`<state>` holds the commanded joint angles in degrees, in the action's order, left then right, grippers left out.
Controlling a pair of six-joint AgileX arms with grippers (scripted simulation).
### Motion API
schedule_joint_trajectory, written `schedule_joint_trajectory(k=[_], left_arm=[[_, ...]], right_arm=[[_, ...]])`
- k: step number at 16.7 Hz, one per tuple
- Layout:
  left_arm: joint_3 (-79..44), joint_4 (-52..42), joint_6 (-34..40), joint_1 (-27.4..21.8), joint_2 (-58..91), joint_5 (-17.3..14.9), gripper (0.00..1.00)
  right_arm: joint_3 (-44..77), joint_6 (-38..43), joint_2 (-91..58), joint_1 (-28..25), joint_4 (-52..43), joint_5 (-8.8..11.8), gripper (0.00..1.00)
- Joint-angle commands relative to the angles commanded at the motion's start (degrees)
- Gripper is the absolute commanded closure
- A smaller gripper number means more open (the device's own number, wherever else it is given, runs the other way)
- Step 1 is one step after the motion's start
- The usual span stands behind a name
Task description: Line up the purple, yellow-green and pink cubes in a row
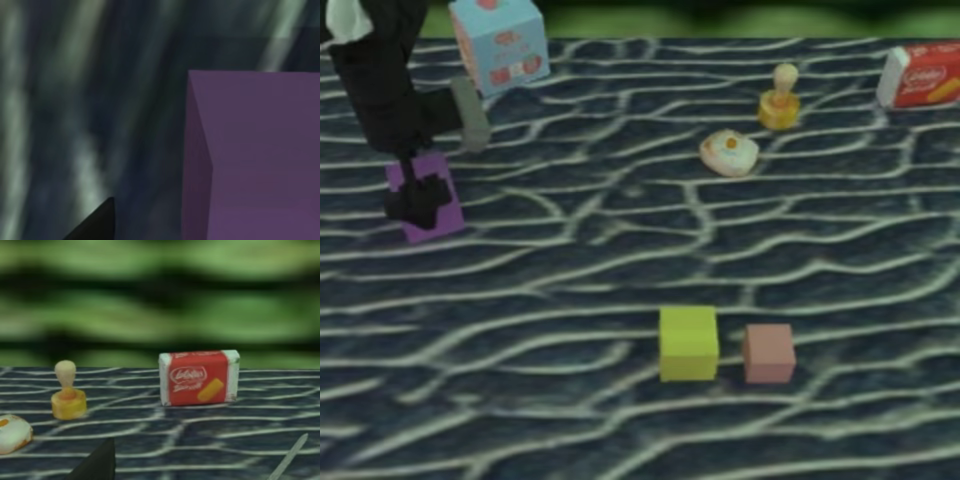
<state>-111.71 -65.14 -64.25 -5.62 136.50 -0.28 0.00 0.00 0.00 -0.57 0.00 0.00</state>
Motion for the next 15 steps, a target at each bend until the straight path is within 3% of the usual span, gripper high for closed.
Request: schedule_joint_trajectory(k=[7, 15], left_arm=[[4.35, 5.31, -0.11, 0.11, 1.03, -0.01, 0.0], [4.35, 5.31, -0.11, 0.11, 1.03, -0.01, 0.6]], right_arm=[[0.0, 0.0, 0.0, 0.0, 0.0, 0.0, 0.0], [0.0, 0.0, 0.0, 0.0, 0.0, 0.0, 0.0]])
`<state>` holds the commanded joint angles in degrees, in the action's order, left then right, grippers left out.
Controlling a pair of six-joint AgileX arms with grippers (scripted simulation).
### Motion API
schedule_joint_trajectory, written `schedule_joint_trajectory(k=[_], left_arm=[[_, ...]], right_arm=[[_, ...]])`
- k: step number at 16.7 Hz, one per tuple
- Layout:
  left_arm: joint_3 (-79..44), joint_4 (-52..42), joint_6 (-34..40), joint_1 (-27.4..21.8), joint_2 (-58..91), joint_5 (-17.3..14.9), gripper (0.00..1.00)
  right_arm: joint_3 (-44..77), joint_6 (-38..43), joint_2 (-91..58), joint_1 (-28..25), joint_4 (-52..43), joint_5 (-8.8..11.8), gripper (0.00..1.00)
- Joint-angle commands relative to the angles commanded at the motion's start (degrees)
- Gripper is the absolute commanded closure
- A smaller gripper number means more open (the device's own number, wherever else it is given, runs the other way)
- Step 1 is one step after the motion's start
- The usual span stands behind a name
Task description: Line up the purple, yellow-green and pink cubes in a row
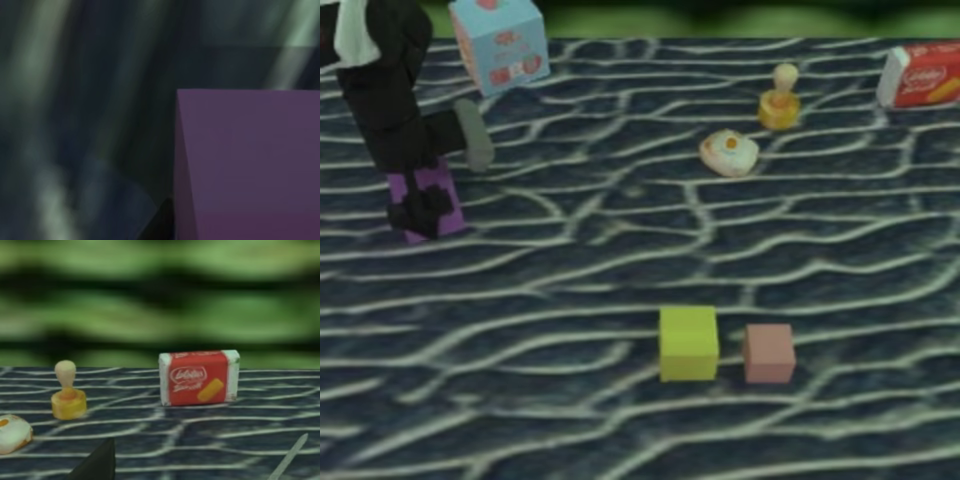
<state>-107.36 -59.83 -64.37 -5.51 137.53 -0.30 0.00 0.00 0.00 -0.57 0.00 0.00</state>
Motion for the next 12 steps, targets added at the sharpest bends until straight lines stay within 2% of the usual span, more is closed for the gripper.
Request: schedule_joint_trajectory(k=[5, 12], left_arm=[[0.0, 0.0, 0.0, 0.0, 0.0, 0.0, 0.98], [0.0, 0.0, 0.0, 0.0, 0.0, 0.0, 1.0]], right_arm=[[0.0, 0.0, 0.0, 0.0, 0.0, 0.0, 0.0], [0.0, 0.0, 0.0, 0.0, 0.0, 0.0, 0.0]])
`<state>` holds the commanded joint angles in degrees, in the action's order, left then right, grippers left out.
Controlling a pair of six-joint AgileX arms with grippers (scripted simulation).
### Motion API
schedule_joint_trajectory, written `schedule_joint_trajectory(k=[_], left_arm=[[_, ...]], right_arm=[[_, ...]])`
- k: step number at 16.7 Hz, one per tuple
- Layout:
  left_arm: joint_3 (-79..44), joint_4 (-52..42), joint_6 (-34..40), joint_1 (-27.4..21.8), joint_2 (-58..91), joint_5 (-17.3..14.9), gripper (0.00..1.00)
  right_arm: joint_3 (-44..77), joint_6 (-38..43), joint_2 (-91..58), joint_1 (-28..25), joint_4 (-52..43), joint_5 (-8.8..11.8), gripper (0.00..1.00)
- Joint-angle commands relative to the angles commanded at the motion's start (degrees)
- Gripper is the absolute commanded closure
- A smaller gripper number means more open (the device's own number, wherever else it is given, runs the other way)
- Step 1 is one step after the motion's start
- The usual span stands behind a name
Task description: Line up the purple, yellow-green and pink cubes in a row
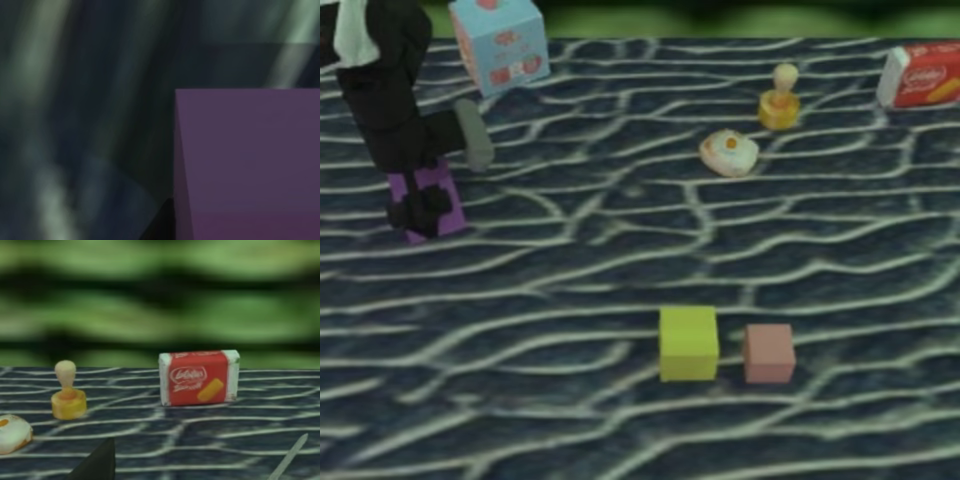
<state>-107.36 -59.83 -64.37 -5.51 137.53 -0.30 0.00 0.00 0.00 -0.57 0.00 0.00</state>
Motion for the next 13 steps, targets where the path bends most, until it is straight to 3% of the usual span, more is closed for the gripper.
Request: schedule_joint_trajectory(k=[4, 10, 13], left_arm=[[-0.82, -1.5, 0.18, -0.08, -0.94, -0.32, 1.0], [-9.65, -13.01, 0.27, 0.79, -3.22, -0.28, 1.0], [-10.84, -14.4, 0.31, 0.88, -3.7, -0.25, 1.0]], right_arm=[[0.0, 0.0, 0.0, 0.0, 0.0, 0.0, 0.0], [0.0, 0.0, 0.0, 0.0, 0.0, 0.0, 0.0], [0.0, 0.0, 0.0, 0.0, 0.0, 0.0, 0.0]])
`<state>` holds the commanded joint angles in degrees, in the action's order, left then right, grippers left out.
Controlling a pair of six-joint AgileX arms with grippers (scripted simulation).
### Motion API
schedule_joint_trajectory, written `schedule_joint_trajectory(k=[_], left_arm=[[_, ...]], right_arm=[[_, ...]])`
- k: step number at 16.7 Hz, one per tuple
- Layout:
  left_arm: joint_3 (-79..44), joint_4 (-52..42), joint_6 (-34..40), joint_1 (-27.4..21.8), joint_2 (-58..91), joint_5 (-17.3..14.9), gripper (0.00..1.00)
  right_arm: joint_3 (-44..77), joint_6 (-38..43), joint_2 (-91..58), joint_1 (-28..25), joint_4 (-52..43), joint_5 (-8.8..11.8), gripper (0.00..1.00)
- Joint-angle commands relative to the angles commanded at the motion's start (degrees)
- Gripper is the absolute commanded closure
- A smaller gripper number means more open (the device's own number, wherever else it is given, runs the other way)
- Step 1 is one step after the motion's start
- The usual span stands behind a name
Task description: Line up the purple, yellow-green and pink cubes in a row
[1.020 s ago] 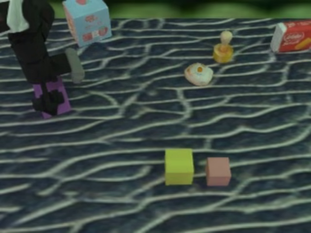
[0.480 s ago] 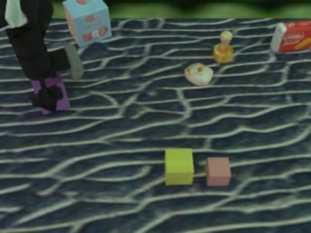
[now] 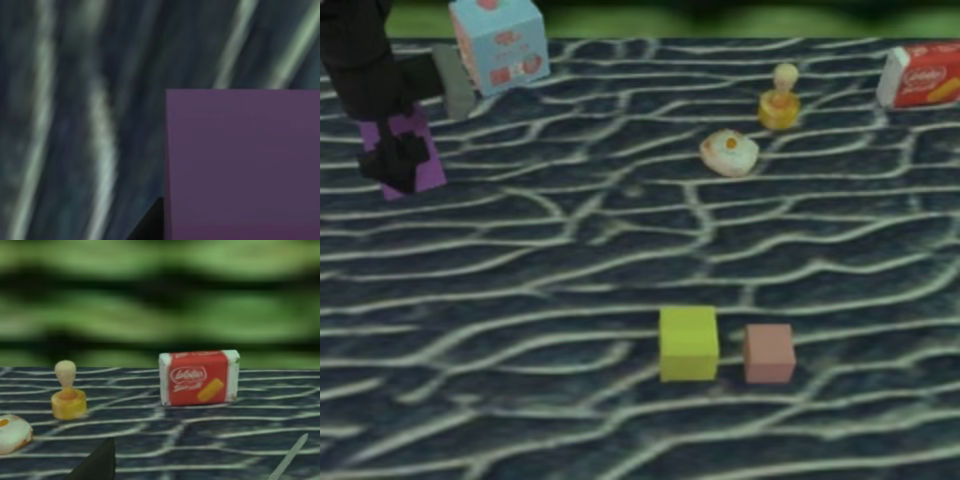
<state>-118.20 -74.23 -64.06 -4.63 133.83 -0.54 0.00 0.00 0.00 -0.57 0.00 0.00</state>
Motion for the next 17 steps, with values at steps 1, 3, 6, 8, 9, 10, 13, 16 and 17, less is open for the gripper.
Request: schedule_joint_trajectory(k=[1, 3, 6, 8, 9, 10, 13, 16, 17], left_arm=[[0.0, 0.0, 0.0, 0.0, 0.0, 0.0, 1.0], [0.24, 0.23, -0.06, -0.45, 0.06, 0.01, 1.0], [4.1, 1.53, 1.01, -3.69, -3.46, 0.02, 1.0], [9.75, 3.0, 2.27, -7.85, -7.73, 0.06, 1.0], [13.39, 3.85, 3.0, -10.29, -10.23, 0.1, 1.0], [17.39, 4.74, 3.78, -12.91, -12.87, 0.14, 1.0], [29.4, 7.43, 6.12, -20.98, -20.83, 0.32, 1.0], [37.27, 9.5, 7.9, -27.43, -27.07, 0.48, 1.0], [38.68, 9.93, 8.26, -28.77, -28.36, 0.52, 1.0]], right_arm=[[0.0, 0.0, 0.0, 0.0, 0.0, 0.0, 0.0], [0.0, 0.0, 0.0, 0.0, 0.0, 0.0, 0.0], [0.0, 0.0, 0.0, 0.0, 0.0, 0.0, 0.0], [0.0, 0.0, 0.0, 0.0, 0.0, 0.0, 0.0], [0.0, 0.0, 0.0, 0.0, 0.0, 0.0, 0.0], [0.0, 0.0, 0.0, 0.0, 0.0, 0.0, 0.0], [0.0, 0.0, 0.0, 0.0, 0.0, 0.0, 0.0], [0.0, 0.0, 0.0, 0.0, 0.0, 0.0, 0.0], [0.0, 0.0, 0.0, 0.0, 0.0, 0.0, 0.0]])
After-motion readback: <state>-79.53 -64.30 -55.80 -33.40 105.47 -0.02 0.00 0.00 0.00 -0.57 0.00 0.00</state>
